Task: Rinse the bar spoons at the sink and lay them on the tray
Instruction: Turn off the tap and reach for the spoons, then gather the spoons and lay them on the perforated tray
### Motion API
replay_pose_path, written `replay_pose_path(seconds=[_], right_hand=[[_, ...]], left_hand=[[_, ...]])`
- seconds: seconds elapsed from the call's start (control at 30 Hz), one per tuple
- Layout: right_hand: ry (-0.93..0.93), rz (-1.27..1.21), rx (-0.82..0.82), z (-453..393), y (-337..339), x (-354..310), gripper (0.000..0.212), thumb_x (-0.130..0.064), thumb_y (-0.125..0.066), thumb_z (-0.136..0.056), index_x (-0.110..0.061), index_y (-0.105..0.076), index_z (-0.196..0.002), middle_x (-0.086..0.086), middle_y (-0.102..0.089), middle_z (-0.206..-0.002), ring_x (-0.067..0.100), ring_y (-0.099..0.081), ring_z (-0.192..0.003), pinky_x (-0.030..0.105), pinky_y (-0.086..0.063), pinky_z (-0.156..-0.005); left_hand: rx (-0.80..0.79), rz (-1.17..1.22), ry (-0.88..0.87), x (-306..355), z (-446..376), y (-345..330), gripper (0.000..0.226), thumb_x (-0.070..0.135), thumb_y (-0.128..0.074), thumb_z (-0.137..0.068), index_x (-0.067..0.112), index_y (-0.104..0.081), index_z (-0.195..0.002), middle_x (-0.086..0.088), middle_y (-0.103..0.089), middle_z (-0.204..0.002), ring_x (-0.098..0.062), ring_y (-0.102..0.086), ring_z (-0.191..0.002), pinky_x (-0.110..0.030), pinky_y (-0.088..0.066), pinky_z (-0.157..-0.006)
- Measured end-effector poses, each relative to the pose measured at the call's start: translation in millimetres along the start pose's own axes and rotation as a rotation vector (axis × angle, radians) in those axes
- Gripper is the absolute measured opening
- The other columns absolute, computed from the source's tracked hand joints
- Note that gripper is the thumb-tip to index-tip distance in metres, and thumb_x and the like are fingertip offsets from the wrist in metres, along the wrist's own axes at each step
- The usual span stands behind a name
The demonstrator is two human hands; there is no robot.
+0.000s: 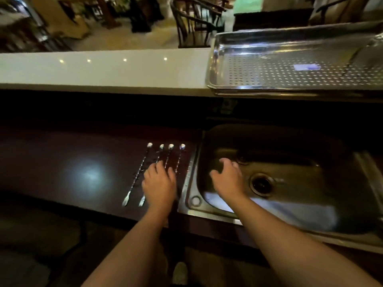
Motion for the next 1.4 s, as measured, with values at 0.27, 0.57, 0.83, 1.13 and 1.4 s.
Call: replay_pose_path(seconds=[0.27, 0.57, 0.83, 1.13, 1.4], right_hand=[[-0.007, 0.034, -0.080, -3.5, -92.1, -70.8, 0.051, -0.029, -0.056, -0.089, -0.016, -0.047, -0.138, 0.010, -0.050, -0.132, 0.028, -0.056, -0.107, 0.031, -0.043, -0.083], [-0.126, 0.222, -0.095, -2.6, -132.9, -94.2, 0.028, -0.019, -0.050, -0.093, -0.007, -0.060, -0.115, 0.014, -0.062, -0.113, 0.031, -0.061, -0.097, 0.034, -0.051, -0.076], [-0.203, 0.339, -0.058, -4.8, -147.9, -89.9, 0.020, -0.007, -0.054, -0.090, -0.005, -0.066, -0.105, 0.015, -0.064, -0.112, 0.034, -0.062, -0.100, 0.037, -0.052, -0.080], [-0.107, 0.264, -0.132, -3.8, -167.0, -98.7, 0.021, -0.007, -0.054, -0.089, -0.006, -0.067, -0.106, 0.014, -0.065, -0.108, 0.032, -0.063, -0.096, 0.036, -0.054, -0.079], [-0.075, 0.171, -0.159, -2.5, -178.9, -107.9, 0.022, -0.011, -0.053, -0.087, -0.010, -0.069, -0.102, 0.015, -0.065, -0.104, 0.034, -0.064, -0.090, 0.038, -0.053, -0.074]], left_hand=[[-0.175, -0.041, 0.124, -94.4, -61.3, 7.8, 0.040, 0.031, -0.049, -0.094, 0.011, -0.049, -0.129, -0.014, -0.053, -0.128, -0.031, -0.049, -0.117, -0.044, -0.044, -0.090], [-0.439, -0.013, 0.125, -134.9, -98.1, -9.7, 0.027, 0.016, -0.048, -0.093, 0.010, -0.061, -0.115, -0.018, -0.055, -0.119, -0.037, -0.057, -0.105, -0.042, -0.047, -0.087], [-0.434, 0.068, 0.028, -129.6, -100.6, -13.8, 0.026, 0.009, -0.049, -0.090, 0.017, -0.072, -0.099, -0.009, -0.071, -0.094, -0.026, -0.065, -0.084, -0.027, -0.037, -0.059], [-0.495, 0.179, -0.038, -104.3, -87.5, -24.7, 0.028, 0.010, -0.049, -0.090, 0.019, -0.073, -0.101, -0.006, -0.073, -0.091, -0.022, -0.064, -0.076, -0.028, -0.045, -0.058], [-0.560, 0.260, -0.017, -103.1, -87.5, -29.0, 0.027, 0.017, -0.056, -0.090, 0.024, -0.071, -0.112, -0.001, -0.074, -0.102, -0.019, -0.066, -0.087, -0.024, -0.043, -0.064]])
Point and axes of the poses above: each hand's wrist, its own z-axis away from the middle knuckle, its own y-axis out of the back of the hand, x = y × z, the point moved 3 cm from there along -z, towards the middle knuckle
